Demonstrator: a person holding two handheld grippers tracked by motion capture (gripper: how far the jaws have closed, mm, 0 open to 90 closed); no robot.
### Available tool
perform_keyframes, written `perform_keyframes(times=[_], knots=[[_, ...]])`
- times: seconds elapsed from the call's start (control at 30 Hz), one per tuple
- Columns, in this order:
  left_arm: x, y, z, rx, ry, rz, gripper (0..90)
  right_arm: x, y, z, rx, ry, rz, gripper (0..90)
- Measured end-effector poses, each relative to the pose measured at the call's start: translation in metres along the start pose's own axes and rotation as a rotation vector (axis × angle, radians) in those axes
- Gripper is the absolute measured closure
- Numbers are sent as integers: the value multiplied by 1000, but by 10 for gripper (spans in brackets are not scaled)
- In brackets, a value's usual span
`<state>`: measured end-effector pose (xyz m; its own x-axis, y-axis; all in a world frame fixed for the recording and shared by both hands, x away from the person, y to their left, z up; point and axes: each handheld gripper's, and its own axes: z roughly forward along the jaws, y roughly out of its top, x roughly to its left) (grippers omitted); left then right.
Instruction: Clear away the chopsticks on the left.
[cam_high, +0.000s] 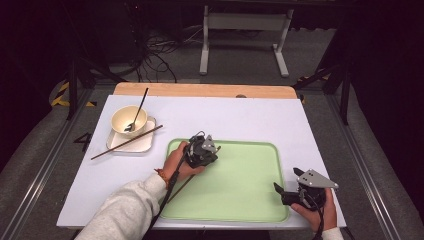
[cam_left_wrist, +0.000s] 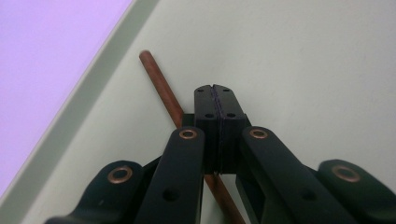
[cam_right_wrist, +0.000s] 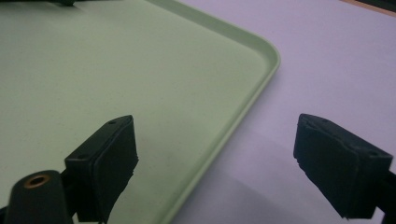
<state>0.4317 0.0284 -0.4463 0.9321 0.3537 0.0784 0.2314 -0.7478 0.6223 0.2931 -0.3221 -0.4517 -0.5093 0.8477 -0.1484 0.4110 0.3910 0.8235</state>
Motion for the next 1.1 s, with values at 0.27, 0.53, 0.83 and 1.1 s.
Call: perform_keyframes(times=[0.27, 0.53, 0.83, 1.1], knots=[[27, -39, -21, -53, 14, -138, 900, 6, 3, 1, 8, 0, -34, 135], [34, -63, -38, -65, 27, -169, 900, 5, 4, 0, 7, 3, -31, 135], [34, -78, -48, -64, 50, -148, 900, 7, 4, -2, -3, 6, -28, 135], [32, -85, -52, -72, 73, -99, 900, 7, 3, -2, 2, 12, -30, 135]])
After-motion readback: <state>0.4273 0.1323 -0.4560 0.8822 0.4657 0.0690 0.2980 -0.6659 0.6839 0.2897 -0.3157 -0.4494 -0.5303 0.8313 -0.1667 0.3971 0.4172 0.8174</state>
